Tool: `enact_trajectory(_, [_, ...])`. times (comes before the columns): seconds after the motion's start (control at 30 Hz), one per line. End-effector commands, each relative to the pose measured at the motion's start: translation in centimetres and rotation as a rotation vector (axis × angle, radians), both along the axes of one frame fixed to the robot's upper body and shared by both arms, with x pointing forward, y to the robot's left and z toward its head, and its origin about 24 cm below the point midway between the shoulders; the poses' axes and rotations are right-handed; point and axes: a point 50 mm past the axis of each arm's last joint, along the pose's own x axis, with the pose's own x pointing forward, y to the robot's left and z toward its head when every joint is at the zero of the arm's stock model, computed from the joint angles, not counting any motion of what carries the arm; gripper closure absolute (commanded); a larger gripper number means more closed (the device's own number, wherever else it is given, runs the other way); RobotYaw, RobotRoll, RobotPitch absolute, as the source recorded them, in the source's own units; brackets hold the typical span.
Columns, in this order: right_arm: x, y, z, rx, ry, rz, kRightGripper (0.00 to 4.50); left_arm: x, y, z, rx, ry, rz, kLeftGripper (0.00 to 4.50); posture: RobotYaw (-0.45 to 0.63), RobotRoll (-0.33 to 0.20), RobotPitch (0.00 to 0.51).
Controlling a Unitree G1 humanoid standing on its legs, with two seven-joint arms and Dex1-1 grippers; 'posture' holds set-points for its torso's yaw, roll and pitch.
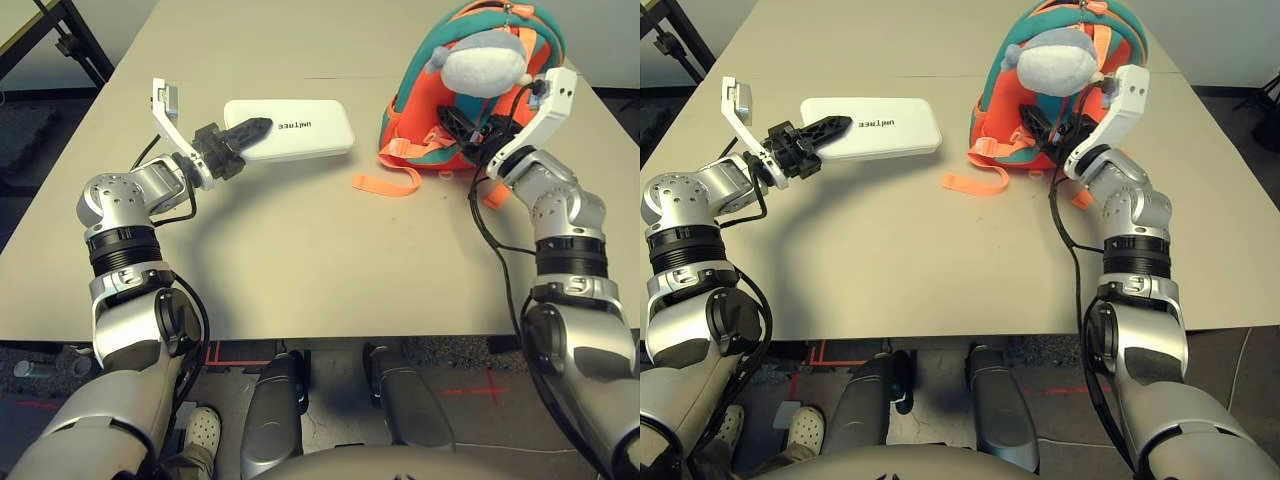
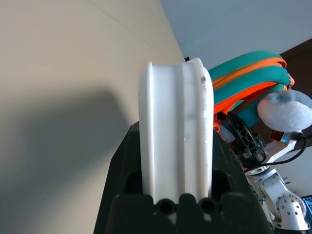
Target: Put the pencil case into the backpack and zip it.
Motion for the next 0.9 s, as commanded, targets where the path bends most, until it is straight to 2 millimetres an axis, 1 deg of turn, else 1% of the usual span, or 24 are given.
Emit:
enact_trajectory(0.03, [-1.0,0.0,0.2,-0.046,-0.006,0.057,2.50,-0.2,-0.3,0.4,-0.002,-0.029,-0.010,3.19,-0.16,0.000,0.181])
enact_trajectory(0.13, [-2.3,0.0,0.5,-0.069,-0.003,0.112,3.63,-0.1,-0.3,0.4,-0.001,-0.030,-0.010,3.19,-0.16,0.000,0.183])
enact_trajectory(0.17, [-2.7,0.1,0.6,-0.076,-0.001,0.127,3.94,-0.1,-0.3,0.4,-0.001,-0.030,-0.011,3.19,-0.17,0.000,0.187])
enact_trajectory(0.2, [-3.2,0.1,0.8,-0.086,-0.001,0.149,4.13,-0.1,-0.3,0.4,0.000,-0.029,-0.011,3.19,-0.17,0.000,0.188])
enact_trajectory(0.33, [-5.8,0.7,1.9,-0.129,0.018,0.271,4.15,-0.1,-0.4,0.1,-0.001,-0.024,-0.011,3.19,-0.18,0.000,0.190])
enact_trajectory(0.43, [-7.3,1.2,2.7,-0.147,0.028,0.344,4.15,0.0,-0.7,0.0,-0.002,-0.020,-0.017,3.19,-0.19,0.000,0.190])
enact_trajectory(0.6, [-9.5,1.4,4.2,-0.147,0.017,0.383,4.15,0.2,-0.9,0.1,-0.002,-0.023,-0.025,3.19,-0.19,0.000,0.189])
enact_trajectory(0.77, [-11.3,2.1,4.6,-0.129,0.026,0.403,4.15,0.3,-1.0,0.1,-0.001,-0.024,-0.028,3.19,-0.19,0.000,0.190])
enact_trajectory(0.87, [-12.1,2.5,4.5,-0.119,0.037,0.419,4.15,0.4,-1.0,0.1,-0.001,-0.025,-0.030,3.19,-0.20,0.000,0.190])
enact_trajectory(0.9, [-12.5,2.6,4.2,-0.102,0.048,0.431,4.15,0.4,-1.1,0.0,-0.001,-0.025,-0.031,3.19,-0.20,0.000,0.190])
